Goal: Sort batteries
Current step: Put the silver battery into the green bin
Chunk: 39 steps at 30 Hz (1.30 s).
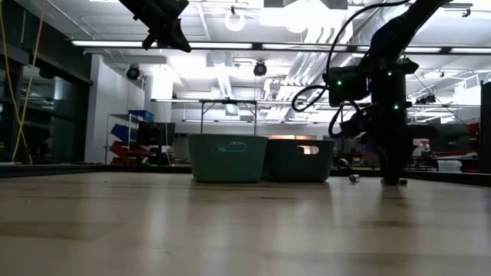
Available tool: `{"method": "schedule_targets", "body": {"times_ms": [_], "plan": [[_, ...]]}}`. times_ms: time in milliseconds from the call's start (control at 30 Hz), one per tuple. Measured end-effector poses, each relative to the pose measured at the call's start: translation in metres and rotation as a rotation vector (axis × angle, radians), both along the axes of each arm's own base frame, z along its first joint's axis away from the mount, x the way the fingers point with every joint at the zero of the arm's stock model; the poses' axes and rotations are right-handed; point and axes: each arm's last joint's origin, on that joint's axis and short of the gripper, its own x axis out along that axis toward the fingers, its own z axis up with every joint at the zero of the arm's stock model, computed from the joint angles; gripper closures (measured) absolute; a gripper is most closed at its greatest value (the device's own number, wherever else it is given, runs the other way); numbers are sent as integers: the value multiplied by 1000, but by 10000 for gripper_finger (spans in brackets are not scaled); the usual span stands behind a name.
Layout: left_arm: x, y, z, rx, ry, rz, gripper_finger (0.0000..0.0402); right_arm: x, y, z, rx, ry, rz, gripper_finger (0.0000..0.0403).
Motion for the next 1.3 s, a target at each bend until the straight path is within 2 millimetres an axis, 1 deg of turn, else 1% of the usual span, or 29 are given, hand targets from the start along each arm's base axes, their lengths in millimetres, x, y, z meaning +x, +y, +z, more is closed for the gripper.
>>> {"method": "schedule_targets", "body": {"times_ms": [67, 133, 267, 300, 400, 467, 533, 633, 767, 833, 900, 967, 1067, 1200, 1300], "plan": [[0, 0, 0, 0, 0, 0, 402, 0, -1, 9, -7, 8, -28, 386], [0, 0, 0, 0, 0, 0, 401, 2, -3, 27, -39, -10, -56, 384], [0, 0, 0, 1, 0, 0, 401, 17, -12, 71, -148, -195, -124, 396], [0, 0, 0, 1, 0, 0, 401, 21, -15, 81, -161, -255, -153, 394], [0, 0, 0, 5, 4, -2, 402, 41, -27, 112, -149, -517, -207, 386], [0, 0, 0, 5, 4, -3, 401, 53, -31, 123, -107, -663, -203, 384], [0, 0, 0, 5, 4, -3, 402, 69, -31, 129, -71, -797, -173, 384], [0, 0, 0, 1, 1, -1, 402, 92, -30, 130, -65, -918, -146, 383], [0, 0, 0, 1, 1, -1, 402, 125, -26, 118, -50, -983, -139, 382], [0, 0, 0, 1, 1, -1, 402, 138, -25, 117, -58, -992, -166, 377], [0, 0, 0, -2, 3, -1, 402, 148, -26, 119, -45, -992, -192, 362], [0, 0, 0, -3, 4, -1, 402, 155, -30, 122, -31, -977, -226, 337], [0, 0, -1, -5, 5, -1, 402, 160, -37, 136, -28, -989, -262, 294], [0, 0, -1, -5, 6, 0, 401, 155, -50, 154, -68, -948, -238, 246], [-1, -1, -2, -13, 14, 0, 402, 143, -64, 162, -72, -860, -281, 228]]}}
